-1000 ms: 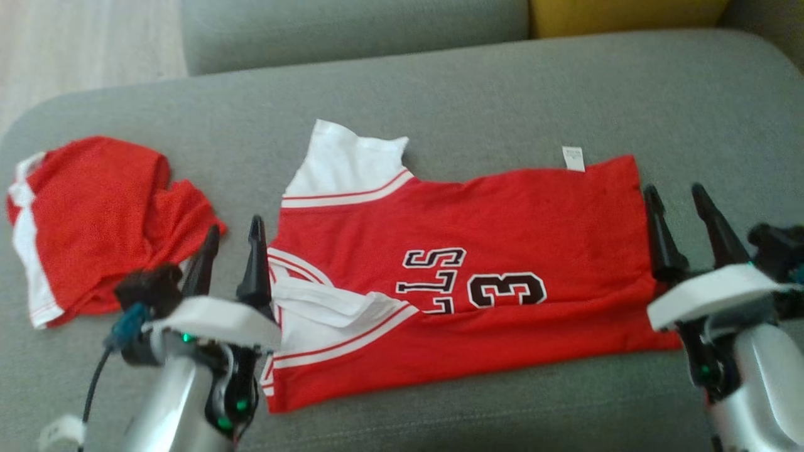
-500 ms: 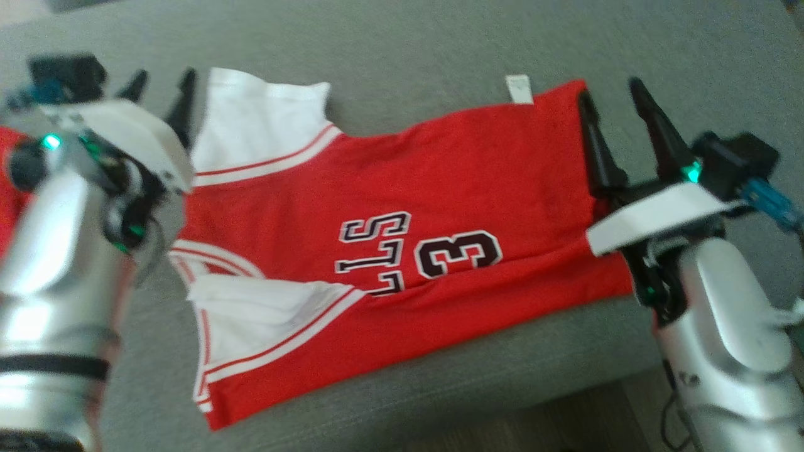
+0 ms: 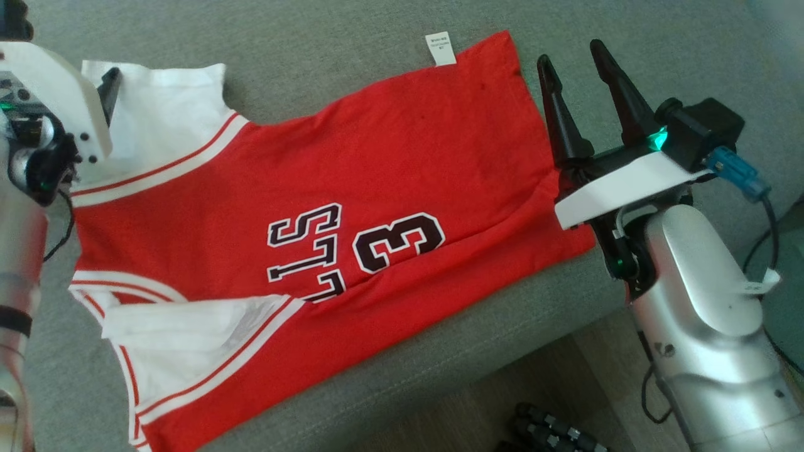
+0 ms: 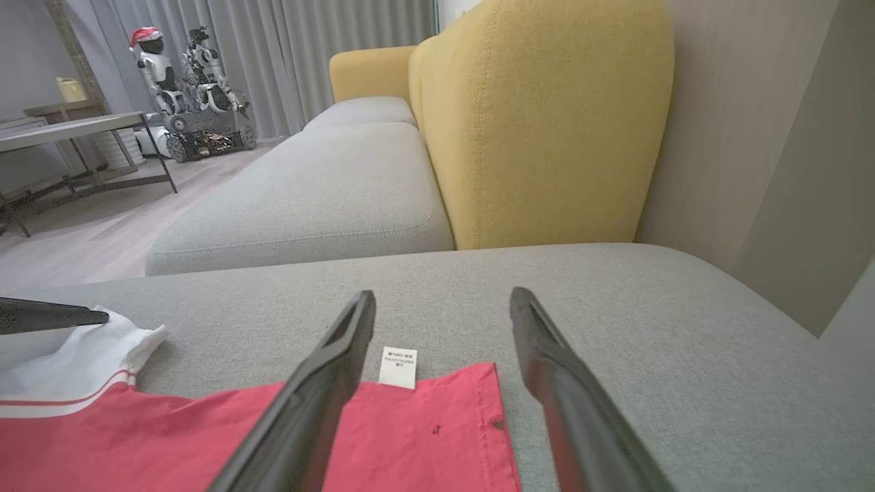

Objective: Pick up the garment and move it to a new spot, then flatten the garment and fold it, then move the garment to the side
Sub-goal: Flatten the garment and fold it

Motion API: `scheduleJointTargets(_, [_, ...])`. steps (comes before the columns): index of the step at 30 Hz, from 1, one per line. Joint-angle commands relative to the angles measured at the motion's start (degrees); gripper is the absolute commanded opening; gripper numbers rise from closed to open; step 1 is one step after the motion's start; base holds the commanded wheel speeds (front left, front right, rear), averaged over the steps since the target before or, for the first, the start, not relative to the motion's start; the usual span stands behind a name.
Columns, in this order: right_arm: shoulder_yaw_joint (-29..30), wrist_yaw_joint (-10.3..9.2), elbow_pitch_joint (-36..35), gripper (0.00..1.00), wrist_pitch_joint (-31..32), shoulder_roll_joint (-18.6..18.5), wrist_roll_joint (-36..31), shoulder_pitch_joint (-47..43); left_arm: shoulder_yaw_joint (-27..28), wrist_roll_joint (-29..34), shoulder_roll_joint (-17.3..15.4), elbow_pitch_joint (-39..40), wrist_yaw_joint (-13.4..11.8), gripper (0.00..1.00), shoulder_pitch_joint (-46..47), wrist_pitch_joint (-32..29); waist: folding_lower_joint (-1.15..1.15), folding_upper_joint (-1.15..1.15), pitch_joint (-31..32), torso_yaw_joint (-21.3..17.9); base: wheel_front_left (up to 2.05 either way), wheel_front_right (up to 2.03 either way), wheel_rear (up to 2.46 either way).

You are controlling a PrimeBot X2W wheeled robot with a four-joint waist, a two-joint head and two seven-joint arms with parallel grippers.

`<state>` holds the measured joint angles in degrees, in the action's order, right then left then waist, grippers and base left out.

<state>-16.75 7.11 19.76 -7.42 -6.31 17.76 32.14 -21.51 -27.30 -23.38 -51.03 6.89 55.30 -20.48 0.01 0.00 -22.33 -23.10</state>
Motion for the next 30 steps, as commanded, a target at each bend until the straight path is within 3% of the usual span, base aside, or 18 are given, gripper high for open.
scheduleJointTargets(1, [-0.9,0.37,-1.2,1.00,-0.8,0.5,0.6,1.4,0.7,0.7,-3.3,0.8,0.2,1.00,3.4,-0.6,-0.01,0.00,-0.3,-0.4,0.00,0.00,0.00])
scheduleJointTargets(5, [-1.0,0.37,-0.2,1.00,-1.1,0.4,0.7,1.7,-0.6,0.7,-3.4,-0.3,0.3,1.00,3.8,-0.6,-0.01,0.00,-0.6,-0.5,0.00,0.00,0.00])
scheduleJointTargets(6, [-1.0,0.37,0.0,1.00,-1.0,0.3,0.7,1.9,-0.9,0.6,-3.3,-0.6,0.4,0.18,3.9,-0.6,-0.01,0.00,-0.7,-0.4,0.00,0.00,0.00])
scheduleJointTargets(7, [-0.9,0.37,0.3,1.00,-1.0,0.2,0.7,2.0,-1.2,0.4,-3.1,-0.7,0.4,0.00,4.0,-0.6,-0.01,0.00,-0.8,-0.2,0.00,0.00,0.00])
scheduleJointTargets(18, [1.4,0.37,4.6,1.00,4.1,-3.9,2.9,5.8,-2.7,-2.1,0.1,3.1,0.6,0.00,4.7,8.1,-0.01,0.00,-0.2,7.0,0.00,0.00,0.00])
scheduleJointTargets(30, [-3.9,0.37,18.6,1.00,16.9,-18.4,7.7,13.4,-4.6,-4.1,3.1,15.3,0.3,0.00,-2.3,15.7,-0.01,0.00,0.3,18.8,0.00,0.00,0.00])
